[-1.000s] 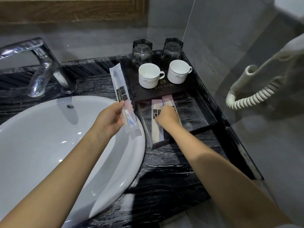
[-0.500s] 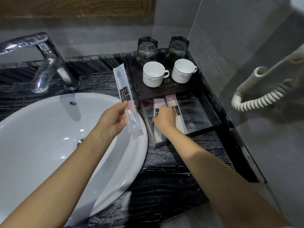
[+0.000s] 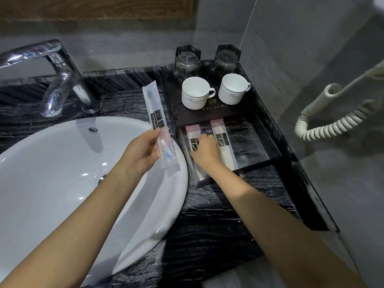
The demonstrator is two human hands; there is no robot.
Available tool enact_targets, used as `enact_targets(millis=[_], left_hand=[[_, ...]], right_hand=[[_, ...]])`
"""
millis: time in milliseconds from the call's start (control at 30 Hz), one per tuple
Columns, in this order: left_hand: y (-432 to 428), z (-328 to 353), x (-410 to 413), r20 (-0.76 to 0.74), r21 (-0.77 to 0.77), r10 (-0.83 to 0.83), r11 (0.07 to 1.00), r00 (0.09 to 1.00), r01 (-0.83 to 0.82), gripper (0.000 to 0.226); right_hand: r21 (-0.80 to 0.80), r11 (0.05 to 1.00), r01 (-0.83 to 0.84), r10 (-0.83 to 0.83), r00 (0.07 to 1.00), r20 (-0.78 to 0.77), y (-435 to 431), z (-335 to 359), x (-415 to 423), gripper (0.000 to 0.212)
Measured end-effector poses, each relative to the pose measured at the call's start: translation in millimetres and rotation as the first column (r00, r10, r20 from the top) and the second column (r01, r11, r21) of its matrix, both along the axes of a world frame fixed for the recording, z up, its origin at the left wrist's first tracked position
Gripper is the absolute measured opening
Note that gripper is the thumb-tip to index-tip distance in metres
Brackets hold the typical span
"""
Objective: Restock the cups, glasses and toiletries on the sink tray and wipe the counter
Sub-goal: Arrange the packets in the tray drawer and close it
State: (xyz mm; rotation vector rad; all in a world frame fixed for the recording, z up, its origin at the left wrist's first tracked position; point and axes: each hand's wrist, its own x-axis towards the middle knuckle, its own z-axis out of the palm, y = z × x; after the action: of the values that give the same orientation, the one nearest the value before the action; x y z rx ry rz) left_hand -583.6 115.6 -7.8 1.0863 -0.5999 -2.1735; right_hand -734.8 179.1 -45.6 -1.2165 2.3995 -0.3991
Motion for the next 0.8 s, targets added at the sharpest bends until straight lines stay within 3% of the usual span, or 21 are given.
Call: enact_targets(millis=[200,300,400,500,800], left_hand=[[0,1,0,0.013,-0.005,-0.002,1.000,1.000,0.002,0.014],[0,2,1,0.020,-0.013,0.005,1.000,1.000,-0.005,0.015],[0,1,1,0.018,-0.008,0.013,1.000,1.000,-0.013,0.015],[2,0,-2,0.023,0.001,-0.003,1.000,1.000,0.003,0.014],[4,0,-6,0.038,-0.012,-0.017,1.000,0.999,0.018,0.016]], right_hand=[[-0.015,1.000,-0.008,0.009,0.998,0.064,3,7,-10,0.045],[-0.072,0.988,0.139,-0.141,0.990,-0.020,9,18,-42,0.037],[0.064,0.966,0.251,-0.247,0.967,-0.065,19,21,-72,0.044],[0.142,0.959,0.244,-0.244,0.970,-0.018,23,16,-76,0.041],[0.029,0.974,0.224,-0.225,0.972,0.065,23,6,-76,0.027]])
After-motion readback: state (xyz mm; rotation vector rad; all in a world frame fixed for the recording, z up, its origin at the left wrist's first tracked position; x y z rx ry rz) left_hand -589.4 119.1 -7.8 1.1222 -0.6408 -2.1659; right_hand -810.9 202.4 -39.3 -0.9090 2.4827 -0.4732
